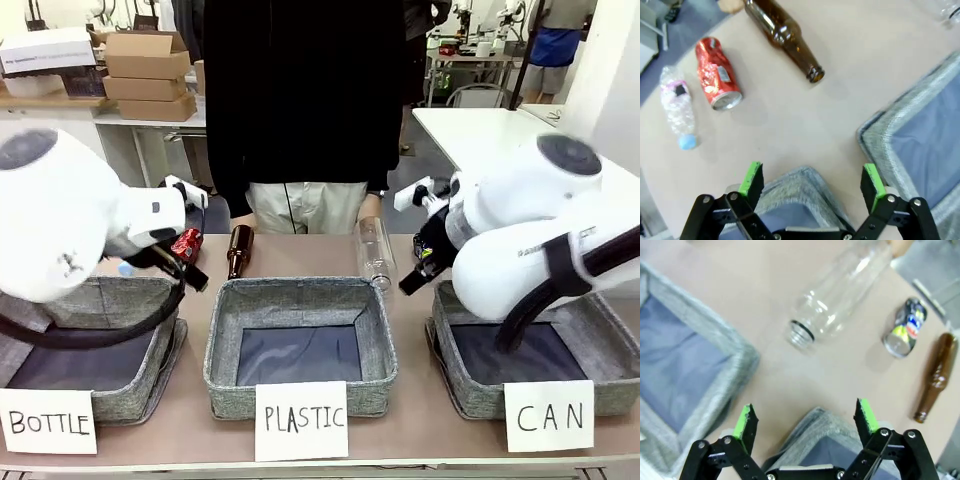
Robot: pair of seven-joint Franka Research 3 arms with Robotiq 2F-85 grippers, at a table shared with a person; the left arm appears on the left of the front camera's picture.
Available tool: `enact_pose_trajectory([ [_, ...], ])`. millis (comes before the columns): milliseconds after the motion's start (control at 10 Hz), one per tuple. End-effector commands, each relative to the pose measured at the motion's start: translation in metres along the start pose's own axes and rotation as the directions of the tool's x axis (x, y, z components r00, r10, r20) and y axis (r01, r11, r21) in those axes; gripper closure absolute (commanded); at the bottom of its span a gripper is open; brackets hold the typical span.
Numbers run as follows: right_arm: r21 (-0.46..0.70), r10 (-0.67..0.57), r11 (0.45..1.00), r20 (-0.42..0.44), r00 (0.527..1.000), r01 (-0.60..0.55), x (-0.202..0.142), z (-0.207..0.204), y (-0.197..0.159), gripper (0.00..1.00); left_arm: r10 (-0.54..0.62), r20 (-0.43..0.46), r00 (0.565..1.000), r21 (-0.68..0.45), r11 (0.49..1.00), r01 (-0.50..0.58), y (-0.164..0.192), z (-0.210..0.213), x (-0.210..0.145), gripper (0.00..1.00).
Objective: Sort the can waste into the basket.
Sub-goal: Pick up the can waste from the table and place it in the right Fabric basket.
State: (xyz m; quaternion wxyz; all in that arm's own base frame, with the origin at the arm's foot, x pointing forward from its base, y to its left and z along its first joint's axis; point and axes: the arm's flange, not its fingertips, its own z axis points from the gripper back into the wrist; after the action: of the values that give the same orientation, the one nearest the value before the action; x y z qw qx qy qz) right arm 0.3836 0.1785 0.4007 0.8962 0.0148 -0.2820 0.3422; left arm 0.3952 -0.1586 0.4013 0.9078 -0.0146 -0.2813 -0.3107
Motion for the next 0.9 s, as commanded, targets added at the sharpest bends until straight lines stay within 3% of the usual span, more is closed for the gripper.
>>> enact_pose_trajectory([
  [0,-0.015,0.123,0.992,0.069,0.990,-0.123,-0.022,0.123,0.007,0.00,-0.046,0.058,0.997,-0.030,0.998,0.048,0.000,0.129,-0.017,0.00],
  [100,-0.052,0.132,0.991,0.115,0.985,-0.127,-0.040,0.169,0.010,0.00,-0.039,0.082,0.996,0.054,0.998,0.034,-0.006,0.179,-0.033,0.00],
  [200,-0.165,0.113,0.982,0.111,0.987,-0.094,-0.060,0.197,0.011,0.00,-0.088,0.144,0.986,0.037,0.996,0.083,-0.011,0.208,-0.054,0.00],
  [300,-0.279,0.067,0.959,0.081,0.994,-0.041,-0.083,0.209,0.012,0.00,-0.124,0.147,0.981,0.015,0.992,0.123,-0.017,0.213,-0.075,0.00],
  [400,-0.361,0.066,0.932,0.081,0.995,-0.032,-0.093,0.201,0.010,0.00,-0.092,0.102,0.990,0.131,0.988,0.078,-0.017,0.194,-0.079,0.00],
  [500,-0.158,0.103,0.984,0.120,0.987,-0.084,0.003,0.209,-0.004,0.00,-0.077,0.135,0.988,0.038,0.997,0.073,-0.002,0.217,0.002,0.00],
  [600,-0.250,0.097,0.966,0.116,0.988,-0.066,-0.011,0.242,-0.011,0.00,-0.089,0.136,0.987,0.065,0.995,0.081,-0.003,0.243,-0.011,0.00],
  [700,-0.079,0.005,0.997,0.135,0.991,0.006,-0.007,0.236,-0.013,0.00,-0.131,0.154,0.979,-0.265,0.949,0.169,-0.002,0.237,-0.004,0.00],
  [800,0.253,-0.288,0.940,0.223,0.931,0.231,-0.020,0.265,-0.029,0.00,0.041,0.191,0.981,-0.560,0.825,0.074,0.027,0.254,-0.010,0.00],
])
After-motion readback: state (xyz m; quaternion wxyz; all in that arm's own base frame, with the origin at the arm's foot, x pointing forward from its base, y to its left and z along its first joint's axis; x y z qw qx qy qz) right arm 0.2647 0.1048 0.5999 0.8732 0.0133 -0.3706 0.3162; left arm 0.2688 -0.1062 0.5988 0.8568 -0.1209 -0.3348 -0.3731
